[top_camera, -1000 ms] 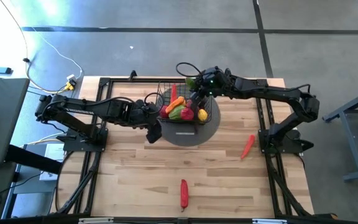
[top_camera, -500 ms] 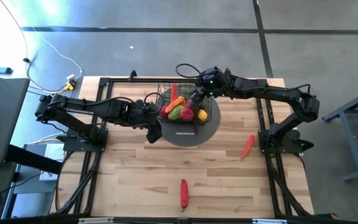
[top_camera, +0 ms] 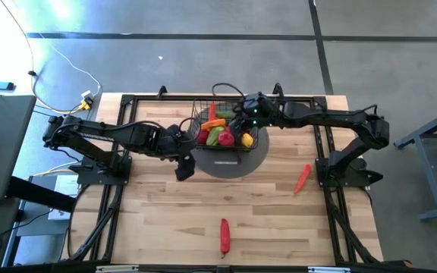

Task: Build produce basket
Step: Put the red pepper into the wire basket

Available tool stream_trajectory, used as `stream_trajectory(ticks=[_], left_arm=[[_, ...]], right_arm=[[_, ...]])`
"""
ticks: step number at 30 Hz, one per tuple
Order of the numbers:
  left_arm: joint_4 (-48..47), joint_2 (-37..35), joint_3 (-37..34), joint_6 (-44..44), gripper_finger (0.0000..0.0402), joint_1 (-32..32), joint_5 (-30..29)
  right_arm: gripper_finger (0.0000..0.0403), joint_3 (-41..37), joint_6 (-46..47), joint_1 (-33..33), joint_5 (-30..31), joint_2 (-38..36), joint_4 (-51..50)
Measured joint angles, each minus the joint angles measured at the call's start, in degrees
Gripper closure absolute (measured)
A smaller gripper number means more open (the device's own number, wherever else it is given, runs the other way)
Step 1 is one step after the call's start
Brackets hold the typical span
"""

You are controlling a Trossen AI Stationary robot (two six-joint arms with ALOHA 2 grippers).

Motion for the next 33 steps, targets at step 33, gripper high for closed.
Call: stream_trajectory(ticks=[33], left_arm=[[-2.5,0.0,0.0,-4.5,0.014,-16.9,5.6]], right_arm=[[0.0121,0.0,42.7,37.4,11.2,0.0,-5.1]])
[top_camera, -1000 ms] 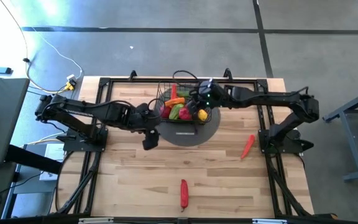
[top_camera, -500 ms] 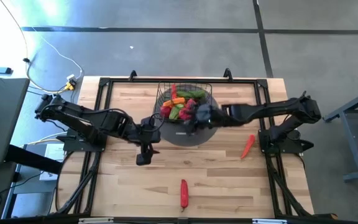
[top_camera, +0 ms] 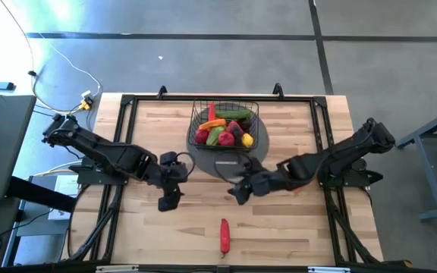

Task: Build produce basket
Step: Put the red pepper into the wire basket

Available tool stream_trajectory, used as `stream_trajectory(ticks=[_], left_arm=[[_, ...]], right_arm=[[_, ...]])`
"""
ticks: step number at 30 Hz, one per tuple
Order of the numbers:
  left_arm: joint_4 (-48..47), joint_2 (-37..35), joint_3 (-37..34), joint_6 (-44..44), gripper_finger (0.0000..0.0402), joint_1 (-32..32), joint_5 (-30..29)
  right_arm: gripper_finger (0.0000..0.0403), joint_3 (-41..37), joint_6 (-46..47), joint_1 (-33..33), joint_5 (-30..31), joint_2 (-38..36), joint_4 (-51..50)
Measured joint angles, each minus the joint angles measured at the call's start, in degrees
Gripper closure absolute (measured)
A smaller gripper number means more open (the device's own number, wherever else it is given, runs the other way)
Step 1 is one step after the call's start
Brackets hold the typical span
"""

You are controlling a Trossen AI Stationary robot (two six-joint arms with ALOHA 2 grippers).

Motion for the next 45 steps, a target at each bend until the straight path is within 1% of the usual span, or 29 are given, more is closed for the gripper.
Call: stream_trajectory(ticks=[3,7,11,17,20,23,26,28,32,36,39,41,45], left_arm=[[-0.1,0.0,0.0,-0.6,0.014,-1.3,-0.2],[-0.1,0.0,0.0,-0.6,0.014,-2.4,-0.6],[-0.4,0.0,0.0,-0.1,0.014,-2.7,-3.3],[-1.0,0.0,0.0,4.1,0.014,-2.3,-6.3],[-1.2,0.0,0.0,4.5,0.014,-1.5,-6.3],[-1.1,0.0,0.0,6.2,0.014,-0.5,-6.3],[0.6,0.0,0.0,12.2,0.014,0.1,-6.0],[3.4,0.0,0.0,17.7,0.014,0.3,-4.6],[11.6,0.0,0.0,30.6,0.014,1.0,0.1],[19.3,1.8,0.0,42.9,0.014,2.1,4.8],[23.7,3.6,0.0,48.8,0.014,2.8,7.6],[26.0,5.2,0.0,51.1,0.014,3.3,9.5],[27.5,8.3,0.0,55.1,0.014,3.9,13.0]], right_arm=[[0.0121,0.0,5.4,1.9,1.8,0.0,-7.3],[0.0121,0.0,13.7,3.5,2.3,0.0,-17.5],[0.0121,0.0,22.1,4.7,4.0,0.0,-25.8],[0.0121,0.0,33.2,5.1,4.3,0.0,-35.9],[0.0121,-0.4,38.2,5.1,4.3,0.0,-40.1],[0.0121,-1.3,42.1,5.1,3.9,0.0,-41.8],[0.0121,-2.6,44.7,5.1,2.4,0.1,-42.0],[0.0121,-3.5,46.9,5.1,1.2,0.1,-42.1],[0.0121,-4.2,50.3,5.1,0.5,0.1,-42.5],[0.0121,-4.2,51.0,4.8,0.8,0.1,-42.6],[0.0121,-4.2,51.0,3.8,0.8,0.1,-42.9],[0.0121,-4.2,50.9,3.1,0.9,0.1,-43.1],[0.0121,-4.2,49.5,1.7,1.5,0.1,-43.4]])
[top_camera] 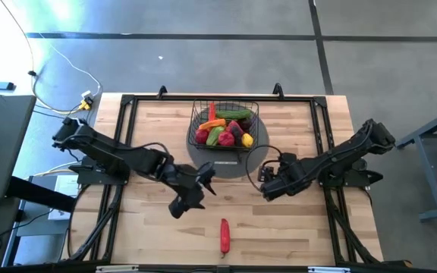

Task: Build produce basket
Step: Put the red pepper into the wire basket

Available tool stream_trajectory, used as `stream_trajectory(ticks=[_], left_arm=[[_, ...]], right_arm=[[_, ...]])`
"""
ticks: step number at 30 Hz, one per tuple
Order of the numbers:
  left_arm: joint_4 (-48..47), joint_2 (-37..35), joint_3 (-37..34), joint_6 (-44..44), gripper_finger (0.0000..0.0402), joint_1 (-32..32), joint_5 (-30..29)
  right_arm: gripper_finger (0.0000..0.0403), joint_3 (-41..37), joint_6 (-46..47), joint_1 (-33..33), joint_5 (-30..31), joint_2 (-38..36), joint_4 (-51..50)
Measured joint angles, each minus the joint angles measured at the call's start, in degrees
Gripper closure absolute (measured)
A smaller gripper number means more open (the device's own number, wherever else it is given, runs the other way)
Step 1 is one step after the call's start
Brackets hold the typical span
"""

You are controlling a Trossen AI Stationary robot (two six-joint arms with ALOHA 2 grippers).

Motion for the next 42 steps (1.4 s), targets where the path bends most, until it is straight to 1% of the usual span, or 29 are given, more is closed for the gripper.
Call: stream_trajectory(ticks=[8,13,17,22,26,28,31,32,39,42], left_arm=[[2.7,6.9,0.0,9.1,0.014,-0.1,3.7],[4.2,11.7,0.0,9.5,0.014,-0.1,6.1],[5.9,14.8,0.0,9.5,0.014,0.0,10.2],[10.6,18.0,0.0,10.5,0.014,0.6,15.2],[11.8,19.9,0.0,12.5,0.014,1.1,16.0],[11.7,20.2,0.0,14.3,0.014,1.1,17.4],[14.6,21.1,0.1,16.5,0.014,1.0,18.6],[14.3,21.2,0.0,17.0,0.014,1.0,18.6],[18.3,24.3,0.0,16.5,0.014,1.0,18.4],[18.4,25.1,0.0,16.5,0.014,1.0,18.4]], right_arm=[[0.0121,0.0,-2.2,-2.0,0.4,0.0,0.3],[0.0121,0.0,-2.2,-2.4,0.4,0.0,0.5],[0.0121,0.0,-2.2,-2.4,0.3,0.0,1.0],[0.0121,0.0,-2.2,-2.3,0.3,0.0,1.5],[0.0121,0.0,-2.0,-2.3,0.3,0.0,2.0],[0.0121,0.0,-1.9,-2.4,0.3,0.0,2.1],[0.0121,0.0,-1.8,-2.4,0.3,0.0,2.4],[0.0121,0.0,-1.7,-2.4,0.3,0.0,2.4],[0.0121,0.0,-0.7,-2.4,0.3,0.0,3.2],[0.0121,0.0,-0.7,-2.4,0.3,0.0,3.7]])
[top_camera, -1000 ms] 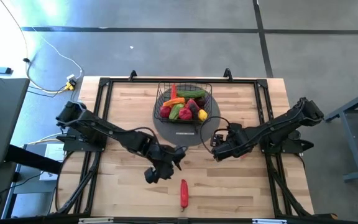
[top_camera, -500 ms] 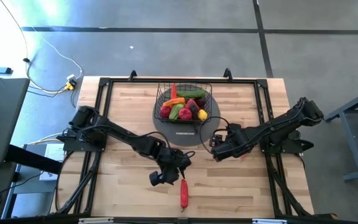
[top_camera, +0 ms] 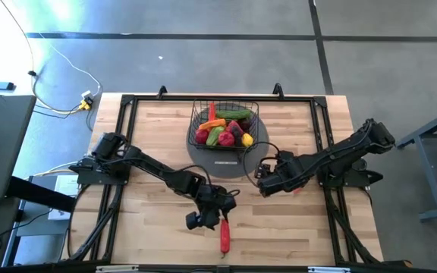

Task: Build produce basket
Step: Put the red pepper into the wire basket

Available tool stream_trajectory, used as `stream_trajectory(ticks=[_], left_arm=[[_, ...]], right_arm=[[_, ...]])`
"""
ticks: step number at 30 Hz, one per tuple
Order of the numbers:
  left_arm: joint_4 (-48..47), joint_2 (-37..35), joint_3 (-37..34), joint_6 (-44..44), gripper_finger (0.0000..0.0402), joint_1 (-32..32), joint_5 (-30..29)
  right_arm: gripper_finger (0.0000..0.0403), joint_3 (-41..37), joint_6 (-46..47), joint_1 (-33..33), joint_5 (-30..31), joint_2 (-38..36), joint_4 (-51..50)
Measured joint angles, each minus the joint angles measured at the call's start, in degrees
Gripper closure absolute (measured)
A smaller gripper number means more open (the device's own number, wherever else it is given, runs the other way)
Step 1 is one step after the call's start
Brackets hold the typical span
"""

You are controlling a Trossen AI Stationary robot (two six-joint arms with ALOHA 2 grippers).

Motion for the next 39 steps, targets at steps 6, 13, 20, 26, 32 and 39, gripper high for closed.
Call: stream_trajectory(ticks=[6,13,20,26,32,39], left_arm=[[1.3,3.0,0.0,-0.9,0.014,0.0,-0.4],[4.1,5.5,0.0,-2.9,0.014,0.0,-0.4],[4.4,8.2,0.0,-3.5,0.014,0.0,-0.6],[4.8,9.1,0.0,-9.1,0.0153,0.5,-0.2],[4.2,9.1,0.0,-10.4,0.0198,0.3,0.0],[3.5,9.1,0.0,-15.1,0.0265,0.1,0.1]], right_arm=[[0.0121,0.0,0.0,0.0,0.0,0.0,1.0],[0.0121,0.0,0.0,0.0,0.0,0.0,1.8],[0.0121,0.0,0.0,0.0,0.1,0.0,2.4],[0.0121,0.0,0.0,0.0,0.1,0.0,2.5],[0.0121,0.0,0.0,0.0,0.1,0.0,2.5],[0.0121,0.0,0.0,0.0,0.1,0.0,3.1]])
